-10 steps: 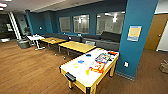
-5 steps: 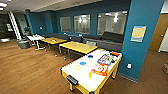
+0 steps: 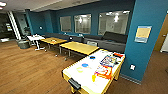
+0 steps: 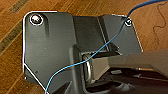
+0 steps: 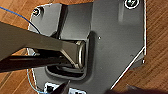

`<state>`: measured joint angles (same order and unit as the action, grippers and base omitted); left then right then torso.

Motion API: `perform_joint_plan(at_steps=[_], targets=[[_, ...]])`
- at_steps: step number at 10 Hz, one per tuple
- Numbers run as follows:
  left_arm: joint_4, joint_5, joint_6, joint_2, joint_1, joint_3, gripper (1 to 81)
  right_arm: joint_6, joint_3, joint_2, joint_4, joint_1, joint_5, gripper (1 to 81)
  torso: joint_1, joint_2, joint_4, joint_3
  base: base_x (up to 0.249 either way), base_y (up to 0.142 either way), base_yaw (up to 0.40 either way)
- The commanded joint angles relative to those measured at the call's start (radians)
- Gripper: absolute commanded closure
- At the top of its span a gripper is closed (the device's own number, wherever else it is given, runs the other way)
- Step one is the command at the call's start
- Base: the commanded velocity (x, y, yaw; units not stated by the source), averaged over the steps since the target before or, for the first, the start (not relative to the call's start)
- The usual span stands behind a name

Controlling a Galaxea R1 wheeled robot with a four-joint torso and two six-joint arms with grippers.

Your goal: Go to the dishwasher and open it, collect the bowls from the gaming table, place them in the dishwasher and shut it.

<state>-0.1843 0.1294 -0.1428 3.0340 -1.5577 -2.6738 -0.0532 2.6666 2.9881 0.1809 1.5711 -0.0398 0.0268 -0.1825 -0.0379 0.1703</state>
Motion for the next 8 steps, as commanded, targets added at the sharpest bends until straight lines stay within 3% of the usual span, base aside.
perform_joint_plan(at_steps=[1, 8], targets=[[-0.004, -0.045, 0.002, -0.001, 0.043, 0.002, 1.0, 0.003, -0.002, 0.001, 0.005, -0.048, 0.049, 1.0, 0.0, 0.0, 0.0, 0.0, 0.14, 0.105, 0.0], [-0.004, -0.045, 0.003, -0.001, 0.043, 0.002, 1.0, 0.003, -0.002, 0.002, 0.005, -0.047, 0.047, 1.0, 0.0, 0.0, 0.0, 0.0, 0.14, 0.106, 0.0]])
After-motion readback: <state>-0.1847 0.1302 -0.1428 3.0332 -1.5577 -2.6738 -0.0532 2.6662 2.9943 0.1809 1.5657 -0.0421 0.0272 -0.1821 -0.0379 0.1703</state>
